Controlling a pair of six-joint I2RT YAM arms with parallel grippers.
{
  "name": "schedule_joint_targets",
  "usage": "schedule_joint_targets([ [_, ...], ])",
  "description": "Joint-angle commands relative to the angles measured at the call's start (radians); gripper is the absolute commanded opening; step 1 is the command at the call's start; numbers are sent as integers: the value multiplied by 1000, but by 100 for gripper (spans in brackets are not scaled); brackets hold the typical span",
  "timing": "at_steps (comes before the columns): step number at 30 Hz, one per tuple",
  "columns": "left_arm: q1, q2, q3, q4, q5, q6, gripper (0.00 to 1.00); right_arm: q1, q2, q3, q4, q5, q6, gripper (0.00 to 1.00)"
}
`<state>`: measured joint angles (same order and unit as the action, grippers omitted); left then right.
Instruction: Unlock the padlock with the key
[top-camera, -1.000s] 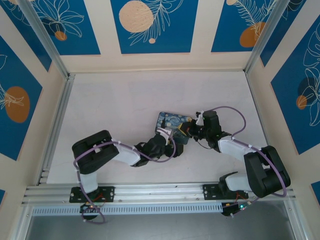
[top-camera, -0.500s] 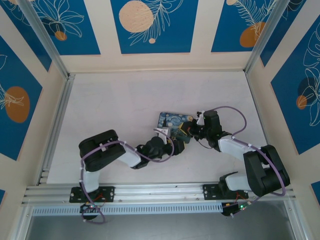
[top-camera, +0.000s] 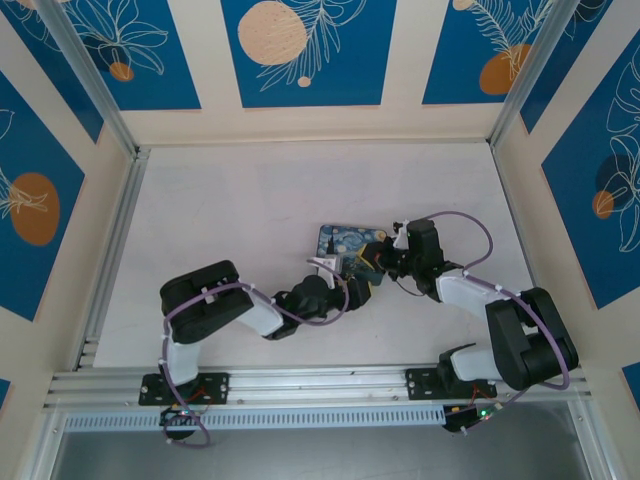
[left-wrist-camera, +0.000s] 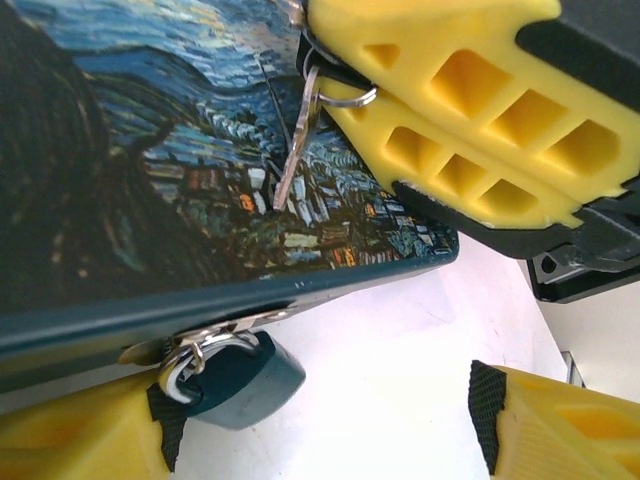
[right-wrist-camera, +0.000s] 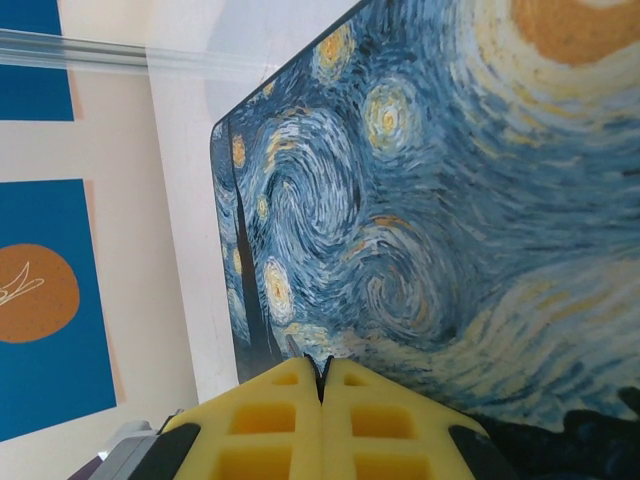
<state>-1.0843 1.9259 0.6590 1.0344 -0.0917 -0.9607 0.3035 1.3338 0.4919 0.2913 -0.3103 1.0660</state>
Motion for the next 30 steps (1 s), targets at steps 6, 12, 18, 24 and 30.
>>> schedule_joint_targets([
  [6, -21, 74, 4, 116, -65, -100, 70, -7, 22, 26, -12, -17, -27, 0],
  [12, -27, 122, 10, 115, -100, -140, 65, -11, 24, 21, -9, -19, -29, 0],
  [18, -57, 102, 41, 37, -125, -82, 61, -13, 29, 21, -7, -24, -30, 0],
  [24, -80, 78, 77, -121, -244, -79, 54, -15, 37, 16, 3, -27, -28, 0],
  [30, -80, 100, 85, -126, -285, -103, 51, -14, 37, 11, 6, -28, -27, 0],
])
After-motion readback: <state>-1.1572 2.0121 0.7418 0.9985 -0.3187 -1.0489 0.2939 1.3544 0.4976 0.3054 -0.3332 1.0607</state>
